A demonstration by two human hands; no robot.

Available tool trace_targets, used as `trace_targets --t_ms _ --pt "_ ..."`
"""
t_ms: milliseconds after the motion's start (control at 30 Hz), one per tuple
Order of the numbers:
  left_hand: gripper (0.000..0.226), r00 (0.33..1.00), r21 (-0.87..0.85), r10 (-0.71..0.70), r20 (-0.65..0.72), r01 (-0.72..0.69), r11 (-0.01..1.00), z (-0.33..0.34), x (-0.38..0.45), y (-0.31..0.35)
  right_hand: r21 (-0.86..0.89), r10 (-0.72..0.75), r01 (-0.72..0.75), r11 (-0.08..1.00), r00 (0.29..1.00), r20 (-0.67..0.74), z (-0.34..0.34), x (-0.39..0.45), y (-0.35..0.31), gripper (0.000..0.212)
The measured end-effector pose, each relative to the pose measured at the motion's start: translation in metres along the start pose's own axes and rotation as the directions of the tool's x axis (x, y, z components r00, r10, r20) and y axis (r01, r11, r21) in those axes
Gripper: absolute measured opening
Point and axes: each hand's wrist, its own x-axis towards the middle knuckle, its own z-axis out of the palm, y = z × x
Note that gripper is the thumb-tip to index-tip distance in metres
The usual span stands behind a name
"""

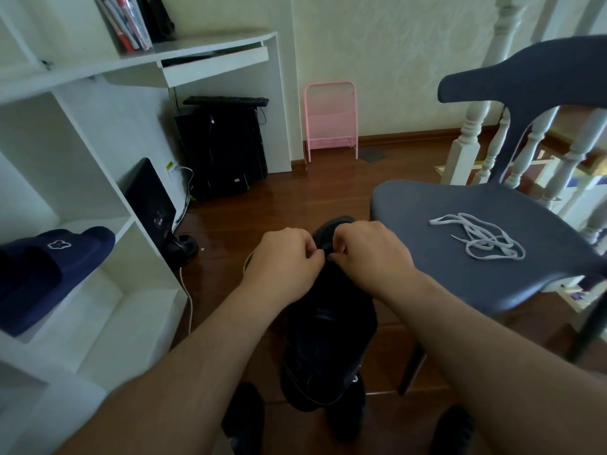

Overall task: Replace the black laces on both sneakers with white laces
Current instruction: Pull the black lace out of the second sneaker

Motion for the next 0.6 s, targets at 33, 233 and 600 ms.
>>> trace_targets --t_ms 33,233,600 --pt "0.025 1.000 0.005 -0.001 0.007 0.001 1.000 0.001 0.000 -0.001 0.000 0.005 -0.005 1.000 1.000 0.011 0.000 0.001 -0.001 0.014" --pt "0.025 0.997 -0.023 -0.075 -0.036 0.075 0.997 -0.016 0.005 -0.012 0.075 0.225 -0.222 0.972 0.974 -0.034 -0.012 0.011 0.033 0.022" --pt "0.022 0.992 -0.048 -0.082 -0.091 0.078 0.996 -0.024 0.002 -0.026 0.293 0.292 -0.297 0.909 0.954 0.063 -0.026 0.003 0.051 0.013"
